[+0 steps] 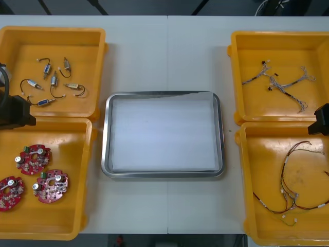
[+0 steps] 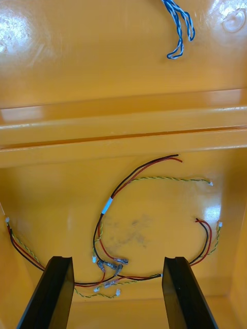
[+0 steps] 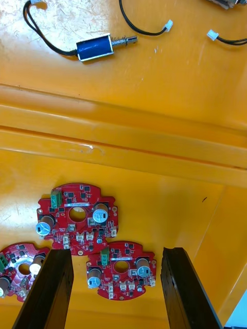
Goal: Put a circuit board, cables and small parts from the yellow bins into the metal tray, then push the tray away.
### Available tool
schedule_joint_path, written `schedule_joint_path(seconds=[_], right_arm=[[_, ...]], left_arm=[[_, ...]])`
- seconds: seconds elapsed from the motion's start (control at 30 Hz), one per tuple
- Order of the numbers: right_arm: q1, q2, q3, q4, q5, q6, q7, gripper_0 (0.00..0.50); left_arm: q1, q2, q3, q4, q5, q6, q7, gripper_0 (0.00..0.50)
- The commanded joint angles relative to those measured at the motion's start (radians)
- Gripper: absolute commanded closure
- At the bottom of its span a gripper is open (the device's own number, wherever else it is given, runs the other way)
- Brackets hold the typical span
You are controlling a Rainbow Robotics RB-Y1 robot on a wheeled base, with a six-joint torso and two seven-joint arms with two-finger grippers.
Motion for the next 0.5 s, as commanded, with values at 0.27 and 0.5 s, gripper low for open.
schedule_joint_path(seconds=[0.27,0.5], right_arm=[[0.012,-0.049,0.014,0.012,-0.013,0.036,-0.082,0.000],[0.049,-0.060,-0.009,0.012,-0.029,0.039,-0.263,0.000]], left_arm=[[-0.009,0.036,0.007,-0.014,0.066,-0.008,0.036,0.000],[-0.009,0.044,0.036,0.019,0.101,-0.004,0.008,0.000]])
